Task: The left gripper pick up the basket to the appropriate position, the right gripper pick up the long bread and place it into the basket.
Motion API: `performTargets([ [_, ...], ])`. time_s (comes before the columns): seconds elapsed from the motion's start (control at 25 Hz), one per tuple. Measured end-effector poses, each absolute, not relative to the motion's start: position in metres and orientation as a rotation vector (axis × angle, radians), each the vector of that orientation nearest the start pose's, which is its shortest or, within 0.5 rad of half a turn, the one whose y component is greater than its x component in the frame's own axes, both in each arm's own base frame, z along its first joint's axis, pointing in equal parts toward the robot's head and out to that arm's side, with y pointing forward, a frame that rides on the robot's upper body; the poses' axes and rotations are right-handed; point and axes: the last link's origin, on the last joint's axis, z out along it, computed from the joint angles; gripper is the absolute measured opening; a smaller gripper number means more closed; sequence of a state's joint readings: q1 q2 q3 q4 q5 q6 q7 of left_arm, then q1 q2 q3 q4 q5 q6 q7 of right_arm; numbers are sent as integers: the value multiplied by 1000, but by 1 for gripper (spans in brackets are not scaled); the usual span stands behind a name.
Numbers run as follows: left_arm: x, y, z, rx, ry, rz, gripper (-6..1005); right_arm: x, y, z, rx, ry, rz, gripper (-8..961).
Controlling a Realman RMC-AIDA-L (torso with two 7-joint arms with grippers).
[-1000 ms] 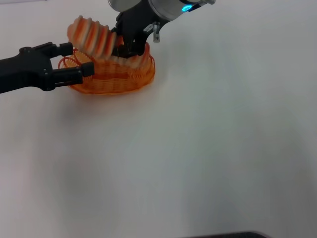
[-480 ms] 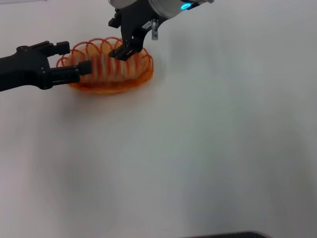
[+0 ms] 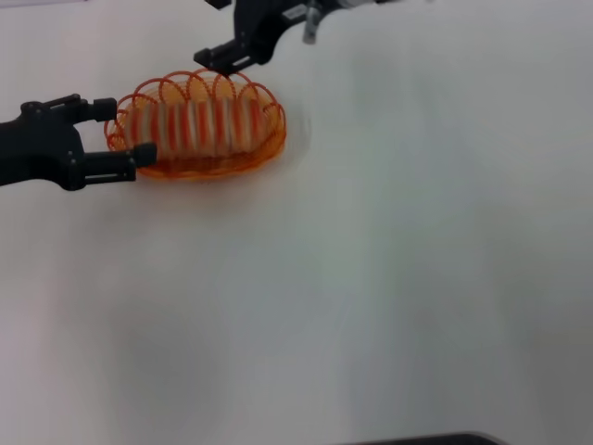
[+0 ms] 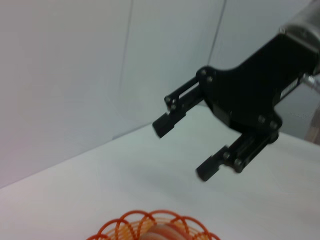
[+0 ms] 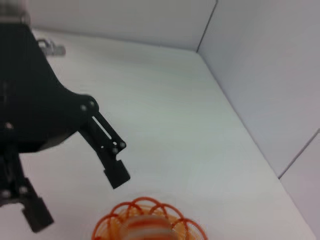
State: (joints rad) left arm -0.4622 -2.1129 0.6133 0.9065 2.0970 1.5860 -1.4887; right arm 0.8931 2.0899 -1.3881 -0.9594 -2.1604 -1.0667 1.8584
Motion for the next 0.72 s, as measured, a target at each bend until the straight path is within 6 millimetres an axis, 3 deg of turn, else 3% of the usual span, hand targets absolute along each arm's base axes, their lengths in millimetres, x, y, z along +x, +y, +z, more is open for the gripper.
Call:
performTargets([
  [0.16,-279,326,31,-2612,-645,-540,900,107,414,-43,-2821,190,114,730],
  [0.4,-286,328,26,-2576,-676,-517,900,152,397,-26,-2768,433,351,730],
  [0.56,-289,331,23,-2555,-694,-504,900,176,385,-16,-2708,512,495,730],
  [0.72,-292,333,22,-2537,-708,-496,900,203,369,-18,-2674,575,523,730],
])
